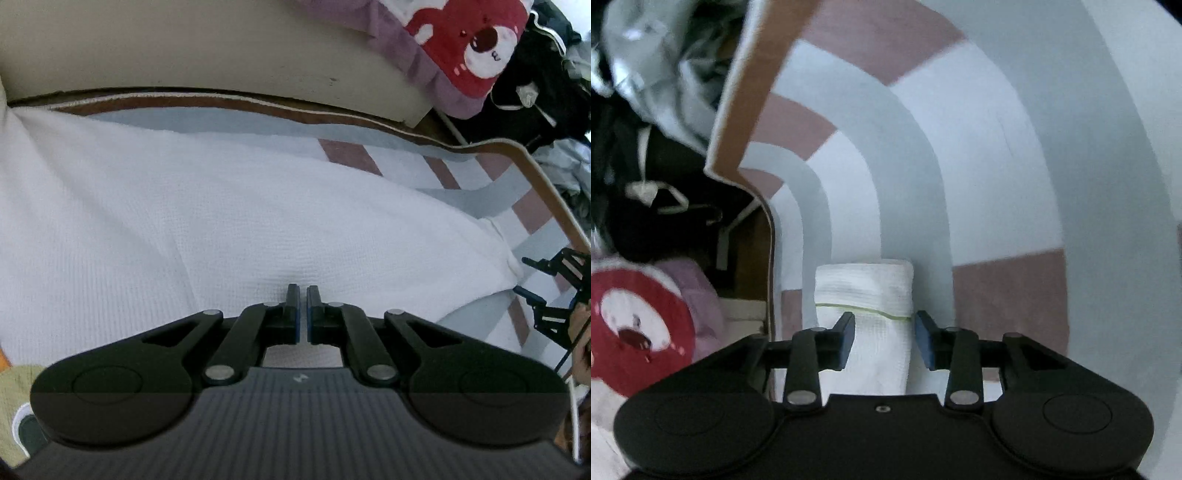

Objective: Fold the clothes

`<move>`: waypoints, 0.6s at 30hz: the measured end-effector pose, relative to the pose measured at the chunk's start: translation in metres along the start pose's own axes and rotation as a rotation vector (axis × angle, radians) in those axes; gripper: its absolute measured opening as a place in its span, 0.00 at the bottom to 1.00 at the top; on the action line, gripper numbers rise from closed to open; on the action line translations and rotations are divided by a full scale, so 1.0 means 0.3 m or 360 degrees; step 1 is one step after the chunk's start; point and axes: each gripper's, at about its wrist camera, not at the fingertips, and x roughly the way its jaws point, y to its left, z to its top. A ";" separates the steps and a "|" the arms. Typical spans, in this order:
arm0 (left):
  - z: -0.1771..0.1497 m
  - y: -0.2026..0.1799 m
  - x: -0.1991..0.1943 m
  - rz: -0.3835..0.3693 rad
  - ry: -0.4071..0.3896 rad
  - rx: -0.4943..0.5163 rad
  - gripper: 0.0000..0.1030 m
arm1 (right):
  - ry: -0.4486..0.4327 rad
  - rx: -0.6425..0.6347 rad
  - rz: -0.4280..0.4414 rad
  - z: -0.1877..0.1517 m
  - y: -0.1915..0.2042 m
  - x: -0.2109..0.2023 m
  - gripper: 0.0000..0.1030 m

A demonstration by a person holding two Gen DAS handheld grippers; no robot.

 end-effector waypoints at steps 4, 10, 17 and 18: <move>-0.010 -0.049 -0.003 0.0082 0.0002 0.0170 0.04 | -0.0028 -0.0222 -0.0071 -0.018 0.044 0.042 0.56; -0.015 -0.066 -0.005 0.0105 -0.0018 0.0207 0.04 | -0.0346 -0.0680 -0.0023 -0.124 0.110 0.124 0.32; -0.035 -0.066 -0.008 0.0104 -0.0081 0.0236 0.04 | -0.0611 -0.1007 0.0222 -0.091 0.194 0.040 0.08; -0.036 -0.070 -0.007 0.0114 -0.0080 0.0255 0.04 | -0.0611 -0.1034 0.0174 -0.102 0.197 0.051 0.08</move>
